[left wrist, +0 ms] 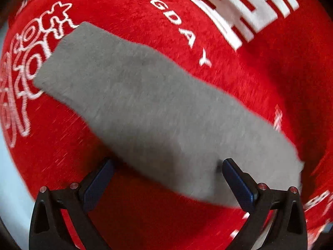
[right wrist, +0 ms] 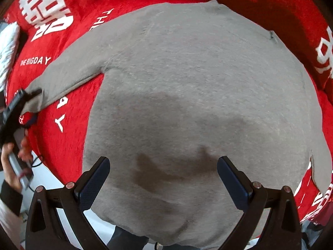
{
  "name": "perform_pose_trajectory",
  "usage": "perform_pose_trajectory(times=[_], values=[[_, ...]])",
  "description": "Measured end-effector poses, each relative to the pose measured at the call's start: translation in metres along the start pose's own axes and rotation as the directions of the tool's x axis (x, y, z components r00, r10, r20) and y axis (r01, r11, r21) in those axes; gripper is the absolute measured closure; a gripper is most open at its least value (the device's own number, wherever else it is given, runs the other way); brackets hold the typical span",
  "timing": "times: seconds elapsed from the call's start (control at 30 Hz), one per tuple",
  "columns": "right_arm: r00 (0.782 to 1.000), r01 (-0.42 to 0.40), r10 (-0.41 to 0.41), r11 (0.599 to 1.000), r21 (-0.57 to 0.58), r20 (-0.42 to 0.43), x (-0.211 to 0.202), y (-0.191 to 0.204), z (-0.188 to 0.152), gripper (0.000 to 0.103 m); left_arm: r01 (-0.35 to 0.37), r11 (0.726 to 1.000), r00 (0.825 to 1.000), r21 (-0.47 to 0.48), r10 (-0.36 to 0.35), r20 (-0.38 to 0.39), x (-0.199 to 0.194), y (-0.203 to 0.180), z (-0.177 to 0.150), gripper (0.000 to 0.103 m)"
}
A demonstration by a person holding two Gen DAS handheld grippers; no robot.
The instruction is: Fold small clothes
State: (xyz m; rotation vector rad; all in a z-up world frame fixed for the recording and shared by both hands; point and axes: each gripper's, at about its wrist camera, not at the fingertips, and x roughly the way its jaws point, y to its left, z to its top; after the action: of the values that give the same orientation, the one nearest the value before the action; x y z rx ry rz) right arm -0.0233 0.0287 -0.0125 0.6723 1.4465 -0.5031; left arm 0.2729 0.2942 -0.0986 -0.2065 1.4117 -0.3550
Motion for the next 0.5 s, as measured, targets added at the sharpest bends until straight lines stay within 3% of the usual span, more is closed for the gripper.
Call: perform_pose_trajectory(times=[0.1, 0.17, 0.23, 0.27, 0.33, 0.37, 0.5], values=[[1.0, 0.008, -0.008, 1.0, -0.009, -0.003, 0.001, 0.005, 0.004, 0.0, 0.059, 0.998, 0.998, -0.009, -0.058, 0.016, 0.003, -0.005, 0.007, 0.0], [1.0, 0.01, -0.01, 1.0, -0.014, -0.003, 0.001, 0.008, 0.006, 0.0, 0.06, 0.998, 0.998, -0.008, -0.059, 0.029, 0.005, -0.012, 0.008, 0.005], [1.0, 0.009, -0.009, 1.0, -0.019, -0.001, 0.002, 0.013, 0.009, 0.0, 0.057, 0.998, 0.998, -0.003, -0.057, 0.037, 0.006, -0.012, 0.013, 0.041], [1.0, 0.007, -0.007, 1.0, -0.021, 0.002, 0.001, 0.015, 0.01, 0.0, 0.049, 0.999, 0.997, 0.002, -0.049, 0.058, 0.004, -0.012, 0.013, 0.048], [1.0, 0.003, -0.003, 1.0, -0.022, 0.004, 0.001, 0.016, 0.008, 0.0, 0.189, 0.982, 0.98, 0.011, -0.189, 0.065, 0.003, -0.01, 0.017, 0.087], [1.0, 0.002, -0.002, 1.0, -0.018, 0.003, 0.002, 0.016, 0.008, 0.0, 0.258, 0.966, 0.964, -0.002, -0.258, 0.067, -0.001, -0.009, 0.017, 0.088], [1.0, -0.009, 0.008, 1.0, 0.011, 0.004, 0.001, 0.01, 0.001, 0.0, 0.308, 0.95, 0.946, 0.049, -0.311, 0.092, -0.019, -0.023, 0.016, 0.088]])
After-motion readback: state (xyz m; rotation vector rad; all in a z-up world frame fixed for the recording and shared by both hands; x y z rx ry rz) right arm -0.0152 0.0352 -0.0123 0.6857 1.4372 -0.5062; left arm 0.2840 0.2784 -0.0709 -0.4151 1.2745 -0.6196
